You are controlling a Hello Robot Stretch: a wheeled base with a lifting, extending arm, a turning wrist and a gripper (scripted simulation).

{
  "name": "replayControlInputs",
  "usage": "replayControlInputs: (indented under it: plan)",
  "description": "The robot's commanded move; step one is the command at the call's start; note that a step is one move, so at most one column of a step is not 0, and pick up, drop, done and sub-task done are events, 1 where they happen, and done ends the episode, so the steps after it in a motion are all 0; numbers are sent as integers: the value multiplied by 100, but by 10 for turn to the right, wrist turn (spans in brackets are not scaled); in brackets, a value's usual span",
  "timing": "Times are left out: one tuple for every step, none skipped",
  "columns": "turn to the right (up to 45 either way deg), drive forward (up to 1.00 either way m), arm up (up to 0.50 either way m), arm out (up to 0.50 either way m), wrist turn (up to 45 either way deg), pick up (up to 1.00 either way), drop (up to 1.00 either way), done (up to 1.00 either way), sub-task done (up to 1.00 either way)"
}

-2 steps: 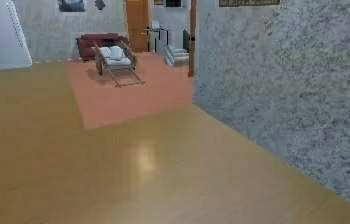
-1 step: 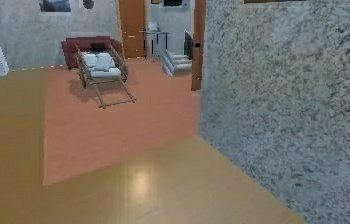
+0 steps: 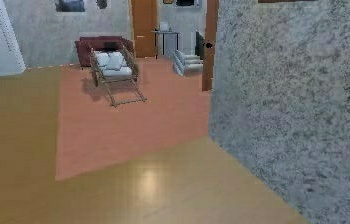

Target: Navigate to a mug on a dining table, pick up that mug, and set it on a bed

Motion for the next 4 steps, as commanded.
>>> replayControlInputs:
  plan:
    - [0, 100, 0, 0, 0, 0, 0, 0, 0]
    - [0, 100, 0, 0, 0, 0, 0, 0, 0]
    - [-90, 0, 0, 0, 0, 0, 0, 0, 0]
    - [0, 20, 0, 0, 0, 0, 0, 0, 0]
